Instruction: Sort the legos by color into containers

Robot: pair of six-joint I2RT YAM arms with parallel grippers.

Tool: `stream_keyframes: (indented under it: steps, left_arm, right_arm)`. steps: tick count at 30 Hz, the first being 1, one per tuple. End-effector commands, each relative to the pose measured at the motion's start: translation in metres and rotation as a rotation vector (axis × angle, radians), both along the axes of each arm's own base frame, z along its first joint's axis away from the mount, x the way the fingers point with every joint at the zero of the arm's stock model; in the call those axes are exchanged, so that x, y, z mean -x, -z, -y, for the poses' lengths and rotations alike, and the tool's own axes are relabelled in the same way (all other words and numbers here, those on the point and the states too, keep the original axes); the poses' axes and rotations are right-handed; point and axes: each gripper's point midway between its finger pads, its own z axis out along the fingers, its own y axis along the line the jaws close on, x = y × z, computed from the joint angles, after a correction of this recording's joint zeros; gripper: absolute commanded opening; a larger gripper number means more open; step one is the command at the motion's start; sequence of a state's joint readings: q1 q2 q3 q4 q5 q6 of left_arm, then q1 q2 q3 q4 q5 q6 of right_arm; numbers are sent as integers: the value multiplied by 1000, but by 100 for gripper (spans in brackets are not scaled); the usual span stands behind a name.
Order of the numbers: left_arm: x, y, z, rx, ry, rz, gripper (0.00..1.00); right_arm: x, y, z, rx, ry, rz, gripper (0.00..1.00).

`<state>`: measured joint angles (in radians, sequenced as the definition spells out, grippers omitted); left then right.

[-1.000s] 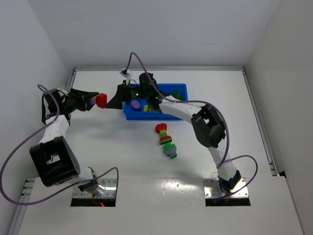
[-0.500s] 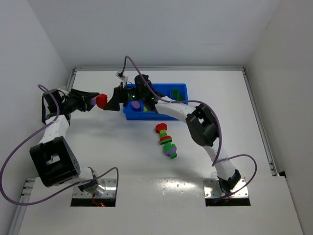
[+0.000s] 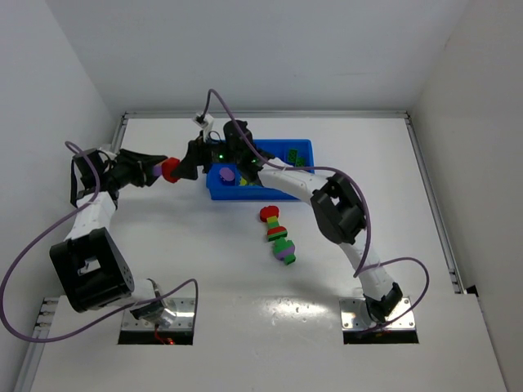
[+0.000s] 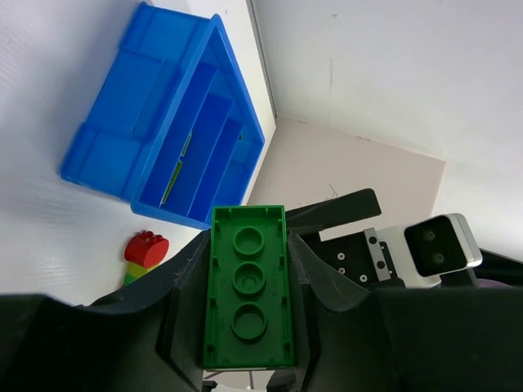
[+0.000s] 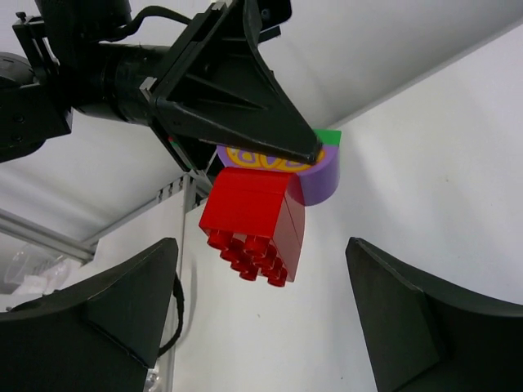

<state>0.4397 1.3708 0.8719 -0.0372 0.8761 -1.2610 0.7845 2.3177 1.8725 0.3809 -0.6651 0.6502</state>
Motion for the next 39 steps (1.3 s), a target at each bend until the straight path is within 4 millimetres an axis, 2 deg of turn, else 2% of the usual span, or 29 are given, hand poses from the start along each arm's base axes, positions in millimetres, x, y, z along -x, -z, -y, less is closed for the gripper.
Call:
stream_keyframes:
  steps: [1,2,9,10,12,13,15,16,17,18,20,22,23,24,25,26,27,28,29,30,34,35,36,37,38,39]
  left_arm:
    - [5,-17,11,-15,35,52,0]
    - [4,-16,10,-19,28,50,0]
    - [4,-16,14,-19,37,50,0]
    - [4,-16,14,-26,39,54,0]
    - [2,-19,12,-34,32,61,0]
    - [2,-19,12,-34,31,61,0]
    - [-1,-18,6,-43,14,68,0]
    - [-3,-21,5,-52,14,89,0]
    - [-5,-22,0,-61,-3,97,0]
    - [-7,-22,-2,-71,-17,102,0]
    - [-12,-31,-6,-88,-31,139,0]
    - [-15,-34,-8,-91,-46,152,0]
    - [-16,-38,-8,-94,-46,160,0]
    - [-17,-32,-9,-99,-43,153,0]
    - [-20,-31,-11,-114,-37,158,0]
    - [-19,-25,-12,-170,-10,152,0]
    - [-17,-24,-11,-214,22,158,0]
    - [-19,-21,-13,-264,51,155,0]
    - [-10,0,-16,-369,105,113,0]
    - [-5,8,-16,-425,150,109,0]
    - [22,53,-17,-735,433,23,0]
    - [37,65,-4,-798,580,49,0]
    - [44,74,3,-826,657,53,0]
    - [52,77,10,-854,735,77,0]
    - [62,84,19,-860,812,107,0]
    - [74,86,38,-895,937,182,0]
  right_arm:
    - [-1,-29,-8,-59,-7,92,84]
    - [-2,-23,-9,-53,-7,85,82]
    - [-9,-25,-12,-48,13,102,67]
    - [-9,-25,-12,-48,13,102,59]
    - [-9,-22,-12,-39,12,104,50]
    - [-9,-22,-12,-39,12,104,39]
    - [-6,-17,-10,-28,-1,102,25]
    - [-3,-22,-8,-30,0,104,13]
    - [1,-16,-5,-17,-12,103,10]
    - [1,-26,2,-24,-12,125,8]
    - [8,-19,9,1,-25,131,5]
    - [16,-25,21,10,-45,143,5]
    - [13,-26,28,13,-35,150,4]
    - [18,-28,30,14,-50,162,4]
    - [17,-20,39,36,-42,147,4]
    - [23,-32,44,30,-52,164,4]
    - [23,-33,50,39,-56,183,4]
    - [26,-23,60,67,-59,163,4]
    - [27,-27,74,84,-48,176,4]
    - [31,-32,78,82,-48,193,4]
    - [30,-38,126,150,-8,196,4]
    - [29,-40,135,159,3,198,4]
    - [30,-36,145,177,14,185,4]
    - [31,-47,156,176,28,206,4]
    - [24,-45,171,201,64,177,4]
    - [21,-40,182,223,84,184,4]
